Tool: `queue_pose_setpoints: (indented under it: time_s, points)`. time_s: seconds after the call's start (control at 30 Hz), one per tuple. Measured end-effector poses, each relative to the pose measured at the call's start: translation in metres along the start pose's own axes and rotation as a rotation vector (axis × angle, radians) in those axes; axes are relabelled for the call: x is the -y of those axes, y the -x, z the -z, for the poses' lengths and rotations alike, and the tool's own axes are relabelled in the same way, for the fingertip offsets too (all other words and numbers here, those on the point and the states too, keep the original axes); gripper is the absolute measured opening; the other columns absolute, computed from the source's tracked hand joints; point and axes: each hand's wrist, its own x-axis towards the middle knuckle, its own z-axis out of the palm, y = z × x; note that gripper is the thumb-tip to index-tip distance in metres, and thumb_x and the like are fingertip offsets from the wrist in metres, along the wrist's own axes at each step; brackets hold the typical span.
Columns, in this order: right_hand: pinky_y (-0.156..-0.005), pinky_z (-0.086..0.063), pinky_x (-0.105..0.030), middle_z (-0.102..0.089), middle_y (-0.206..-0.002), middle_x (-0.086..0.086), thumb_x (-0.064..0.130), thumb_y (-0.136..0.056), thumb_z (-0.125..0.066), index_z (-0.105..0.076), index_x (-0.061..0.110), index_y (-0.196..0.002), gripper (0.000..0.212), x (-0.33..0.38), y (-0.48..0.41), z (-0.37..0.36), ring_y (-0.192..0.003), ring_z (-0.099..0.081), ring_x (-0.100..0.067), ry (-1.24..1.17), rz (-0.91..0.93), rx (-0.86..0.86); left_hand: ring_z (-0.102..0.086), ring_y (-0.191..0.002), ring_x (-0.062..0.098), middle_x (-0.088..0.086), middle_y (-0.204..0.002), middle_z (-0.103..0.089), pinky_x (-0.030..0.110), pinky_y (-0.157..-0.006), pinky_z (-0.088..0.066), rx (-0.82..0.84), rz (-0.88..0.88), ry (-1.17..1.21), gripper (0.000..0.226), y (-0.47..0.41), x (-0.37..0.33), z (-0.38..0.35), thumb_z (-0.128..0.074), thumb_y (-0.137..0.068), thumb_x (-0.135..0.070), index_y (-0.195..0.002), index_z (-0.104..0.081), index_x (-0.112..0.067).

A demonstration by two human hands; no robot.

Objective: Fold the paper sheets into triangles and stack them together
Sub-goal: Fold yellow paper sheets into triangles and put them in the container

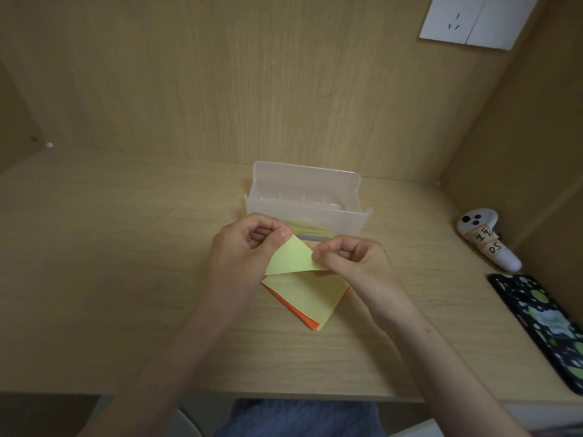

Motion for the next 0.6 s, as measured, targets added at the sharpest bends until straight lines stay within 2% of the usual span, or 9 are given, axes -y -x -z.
queue_pose_setpoints:
  time_s: [0.1, 0.33, 0.6]
  points:
    - [-0.065, -0.047, -0.017, -0.066, -0.073, -0.015, 0.001, -0.082, -0.063, -0.067, 0.005, -0.076, 0.008, -0.003, 0.001, 0.003, -0.067, -0.059, -0.018, 0.02, -0.001, 0.002, -0.057, -0.066, -0.002, -0.013, -0.068, -0.066, 0.011, -0.066, -0.045, 0.011, 0.009, -0.016, 0.014, -0.001, -0.001, 0.001, -0.07, -0.08, -0.014, -0.07, -0.067, -0.025]
    - [-0.064, -0.051, -0.015, -0.071, -0.066, -0.006, -0.003, -0.083, -0.061, -0.067, 0.005, -0.075, 0.012, -0.004, 0.0, 0.009, -0.061, -0.063, -0.008, 0.003, 0.005, 0.012, -0.055, -0.065, -0.003, -0.012, -0.07, -0.064, 0.007, -0.064, -0.042, -0.032, 0.014, -0.004, 0.016, -0.003, 0.0, 0.002, -0.068, -0.082, -0.013, -0.071, -0.065, -0.025]
    - [-0.069, -0.053, -0.02, -0.072, -0.072, -0.011, -0.001, -0.084, -0.061, -0.067, 0.004, -0.076, 0.011, -0.007, 0.001, 0.013, -0.066, -0.063, -0.012, 0.039, -0.004, 0.021, -0.054, -0.063, -0.005, -0.01, -0.071, -0.063, 0.005, -0.062, -0.041, -0.052, 0.008, -0.037, 0.017, -0.004, 0.003, 0.003, -0.068, -0.082, -0.014, -0.071, -0.064, -0.026]
